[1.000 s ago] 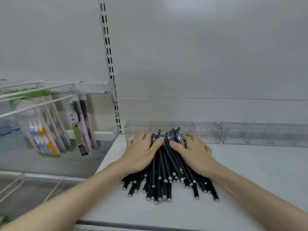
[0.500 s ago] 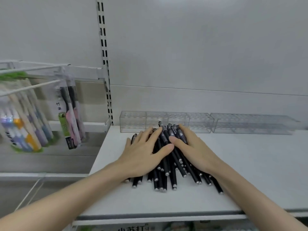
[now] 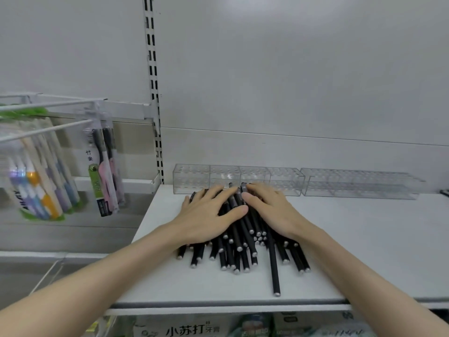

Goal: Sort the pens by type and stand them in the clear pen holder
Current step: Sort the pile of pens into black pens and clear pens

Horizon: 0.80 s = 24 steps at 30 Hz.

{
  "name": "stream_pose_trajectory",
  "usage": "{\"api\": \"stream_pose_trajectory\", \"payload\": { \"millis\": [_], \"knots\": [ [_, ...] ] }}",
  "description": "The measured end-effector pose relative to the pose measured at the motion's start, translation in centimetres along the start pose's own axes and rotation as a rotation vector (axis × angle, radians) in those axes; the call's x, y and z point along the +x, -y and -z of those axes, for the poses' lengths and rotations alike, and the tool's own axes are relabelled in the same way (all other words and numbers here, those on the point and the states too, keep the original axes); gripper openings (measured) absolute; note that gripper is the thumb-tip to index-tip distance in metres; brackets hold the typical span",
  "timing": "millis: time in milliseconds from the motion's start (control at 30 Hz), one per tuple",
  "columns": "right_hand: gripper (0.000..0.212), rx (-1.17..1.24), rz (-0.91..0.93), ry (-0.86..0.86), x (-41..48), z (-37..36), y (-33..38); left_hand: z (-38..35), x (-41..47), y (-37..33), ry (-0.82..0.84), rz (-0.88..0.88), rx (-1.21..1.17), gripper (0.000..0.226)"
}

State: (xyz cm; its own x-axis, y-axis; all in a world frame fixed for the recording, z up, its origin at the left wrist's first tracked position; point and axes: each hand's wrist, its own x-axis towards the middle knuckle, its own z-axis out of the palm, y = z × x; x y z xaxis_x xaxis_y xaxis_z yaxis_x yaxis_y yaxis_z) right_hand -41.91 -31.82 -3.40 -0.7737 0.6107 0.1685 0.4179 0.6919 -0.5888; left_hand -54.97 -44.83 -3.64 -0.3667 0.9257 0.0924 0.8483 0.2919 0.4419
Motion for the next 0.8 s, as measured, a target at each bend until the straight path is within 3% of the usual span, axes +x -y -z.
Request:
{"api": "stream_pose_trajectory", "payload": {
  "millis": [167,333,600,800],
  "knots": [
    [0.035,0.060,0.019,-0.089,-0.1,-0.3,-0.1,-0.2,-0.2,0.5,-0.054,-0.038,0.003,0.083],
    [0.066,0.022,0.047,-0.101,0.6,-0.6,-0.3,-0.2,-0.4,0.2,-0.047,-0.054,0.044,0.077],
    [0.029,-0.070,0.049,-0.171,1.0,0.1,-0.4,0.3,-0.3,0.2,-0.074,-0.054,0.017,0.065],
    [0.028,-0.090,0.094,-0.171,0.8,0.7,0.2,0.7,0.1,0.5,-0.155,-0.099,0.059,0.061]
  ]
}}
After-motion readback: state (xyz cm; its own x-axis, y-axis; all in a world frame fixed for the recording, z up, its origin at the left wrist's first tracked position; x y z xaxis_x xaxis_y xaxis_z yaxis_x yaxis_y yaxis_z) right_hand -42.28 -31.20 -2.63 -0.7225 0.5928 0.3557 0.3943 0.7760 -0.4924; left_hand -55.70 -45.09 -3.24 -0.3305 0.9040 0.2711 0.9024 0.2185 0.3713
